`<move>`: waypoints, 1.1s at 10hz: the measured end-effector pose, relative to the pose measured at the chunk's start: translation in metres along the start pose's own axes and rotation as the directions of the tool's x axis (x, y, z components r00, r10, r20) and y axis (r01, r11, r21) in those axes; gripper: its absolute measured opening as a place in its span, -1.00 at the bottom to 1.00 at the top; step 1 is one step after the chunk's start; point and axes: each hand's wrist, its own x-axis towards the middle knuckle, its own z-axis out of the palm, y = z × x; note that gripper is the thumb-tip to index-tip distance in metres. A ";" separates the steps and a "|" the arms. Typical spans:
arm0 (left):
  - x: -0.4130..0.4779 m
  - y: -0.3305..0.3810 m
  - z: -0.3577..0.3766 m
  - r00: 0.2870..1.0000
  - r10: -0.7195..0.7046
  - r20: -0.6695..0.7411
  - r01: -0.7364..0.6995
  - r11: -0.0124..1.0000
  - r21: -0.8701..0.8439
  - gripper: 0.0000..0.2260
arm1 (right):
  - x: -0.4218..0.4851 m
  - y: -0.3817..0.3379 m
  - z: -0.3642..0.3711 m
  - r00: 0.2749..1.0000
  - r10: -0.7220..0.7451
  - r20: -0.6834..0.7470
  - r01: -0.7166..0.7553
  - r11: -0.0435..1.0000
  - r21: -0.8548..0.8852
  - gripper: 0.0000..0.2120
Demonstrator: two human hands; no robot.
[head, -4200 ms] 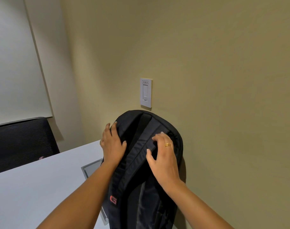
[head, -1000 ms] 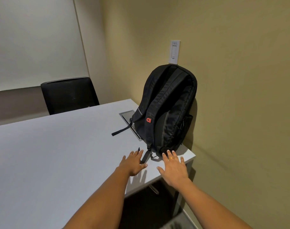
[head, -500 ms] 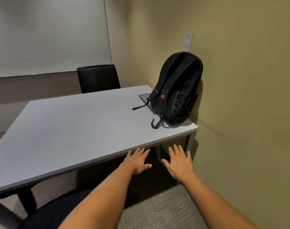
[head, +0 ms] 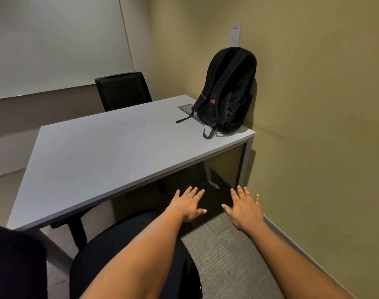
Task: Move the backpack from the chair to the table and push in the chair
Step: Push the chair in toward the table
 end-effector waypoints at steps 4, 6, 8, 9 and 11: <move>-0.112 0.006 0.025 0.990 0.138 -0.004 -0.137 0.986 0.098 -0.38 | -0.145 -0.037 0.000 0.994 0.100 -0.041 -0.099 0.995 0.005 -0.39; -0.184 0.000 0.036 0.987 0.159 -0.013 -0.156 0.979 0.133 -0.38 | -0.212 -0.068 0.008 0.990 0.123 -0.061 -0.123 0.992 0.010 -0.39; -0.253 -0.020 0.044 0.987 0.159 -0.007 -0.155 0.970 0.189 -0.39 | -0.264 -0.112 0.011 0.988 0.132 -0.080 -0.129 0.991 0.036 -0.38; -0.280 -0.036 0.040 0.984 0.175 -0.022 -0.165 0.959 0.232 -0.39 | -0.285 -0.142 0.011 0.988 0.133 -0.082 -0.129 0.990 0.054 -0.39; -0.312 -0.081 -0.004 0.972 0.231 -0.048 -0.205 0.926 0.316 -0.38 | -0.313 -0.199 0.010 0.978 0.176 -0.113 -0.164 0.981 0.107 -0.38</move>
